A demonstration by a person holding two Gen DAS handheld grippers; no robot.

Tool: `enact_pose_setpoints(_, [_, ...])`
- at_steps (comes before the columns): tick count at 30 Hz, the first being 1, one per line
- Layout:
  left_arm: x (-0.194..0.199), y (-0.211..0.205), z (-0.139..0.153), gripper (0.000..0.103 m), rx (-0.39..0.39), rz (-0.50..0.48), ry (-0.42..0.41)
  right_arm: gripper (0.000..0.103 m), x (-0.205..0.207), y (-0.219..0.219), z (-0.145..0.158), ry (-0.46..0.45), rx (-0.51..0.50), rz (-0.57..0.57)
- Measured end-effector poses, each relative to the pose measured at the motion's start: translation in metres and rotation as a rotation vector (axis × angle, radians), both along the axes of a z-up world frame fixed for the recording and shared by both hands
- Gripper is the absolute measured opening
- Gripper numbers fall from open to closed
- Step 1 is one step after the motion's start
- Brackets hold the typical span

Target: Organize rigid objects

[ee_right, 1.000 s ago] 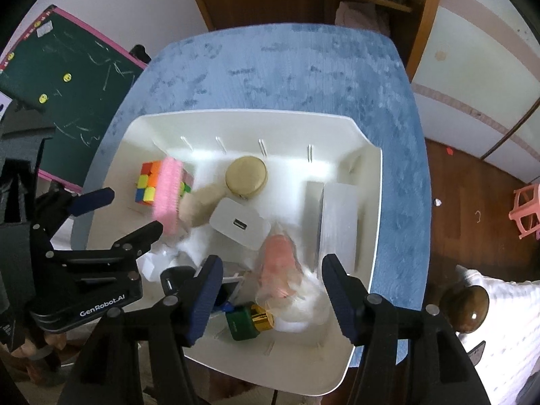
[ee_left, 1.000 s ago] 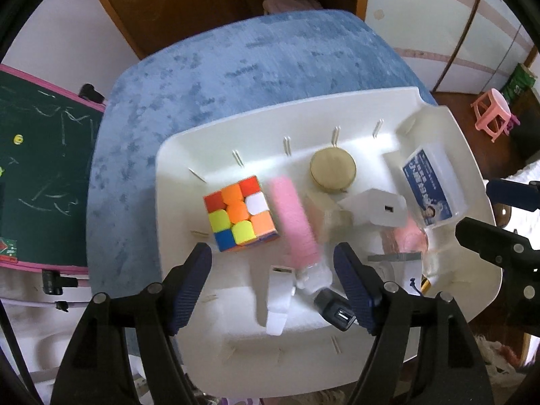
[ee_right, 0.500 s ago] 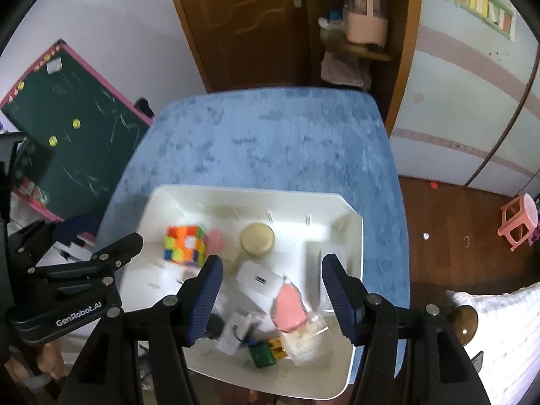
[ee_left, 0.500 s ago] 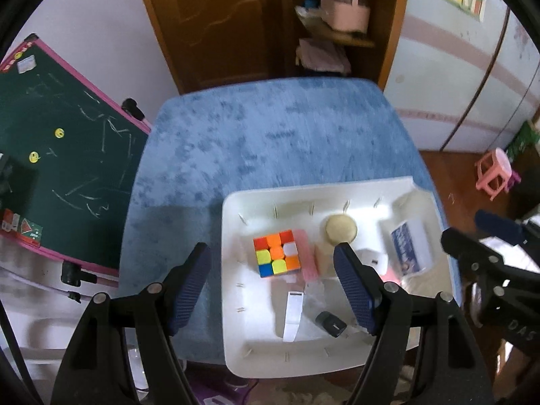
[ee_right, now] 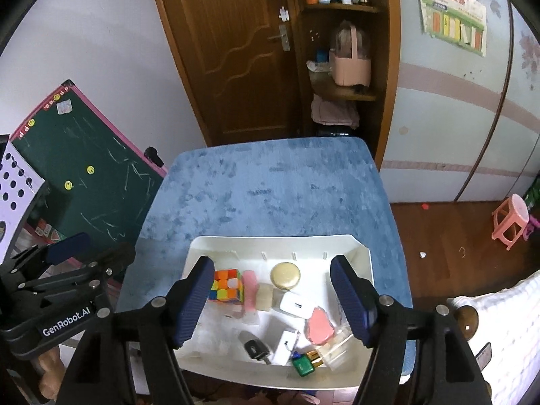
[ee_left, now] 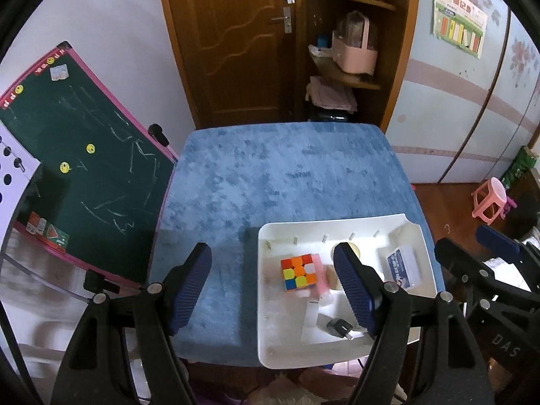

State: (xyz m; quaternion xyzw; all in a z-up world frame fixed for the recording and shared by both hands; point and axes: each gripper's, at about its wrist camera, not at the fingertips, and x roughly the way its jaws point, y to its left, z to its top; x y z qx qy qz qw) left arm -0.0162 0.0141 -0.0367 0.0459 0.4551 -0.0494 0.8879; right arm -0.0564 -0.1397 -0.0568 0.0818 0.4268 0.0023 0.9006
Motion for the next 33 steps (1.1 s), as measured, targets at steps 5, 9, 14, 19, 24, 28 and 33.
enact_pose_setpoints(5, [0.000,0.007,0.004,0.078,0.000,0.002,-0.008,0.076,-0.007,0.007,0.011,-0.024,-0.007,-0.018])
enact_pose_setpoints(9, [0.001,0.010,0.007,0.078,-0.007,0.009,-0.012,0.076,-0.009,0.009,0.016,-0.031,-0.003,-0.026])
enact_pose_setpoints(14, [0.002,0.012,0.010,0.078,-0.008,0.016,-0.020,0.076,-0.010,0.010,0.020,-0.042,-0.010,-0.038])
enact_pose_setpoints(19, [0.002,0.012,0.010,0.078,-0.013,0.016,-0.017,0.076,-0.008,0.013,0.023,-0.046,-0.015,-0.033])
enact_pose_setpoints(24, [0.004,0.013,0.010,0.078,-0.016,0.017,-0.019,0.077,-0.008,0.013,0.025,-0.051,-0.029,-0.024])
enact_pose_setpoints(28, [0.002,0.010,0.010,0.079,-0.013,0.021,-0.021,0.078,-0.008,0.014,0.027,-0.056,-0.038,-0.018])
enact_pose_setpoints(33, [0.003,0.010,0.010,0.079,-0.011,0.022,-0.021,0.078,-0.007,0.014,0.027,-0.049,-0.043,-0.004])
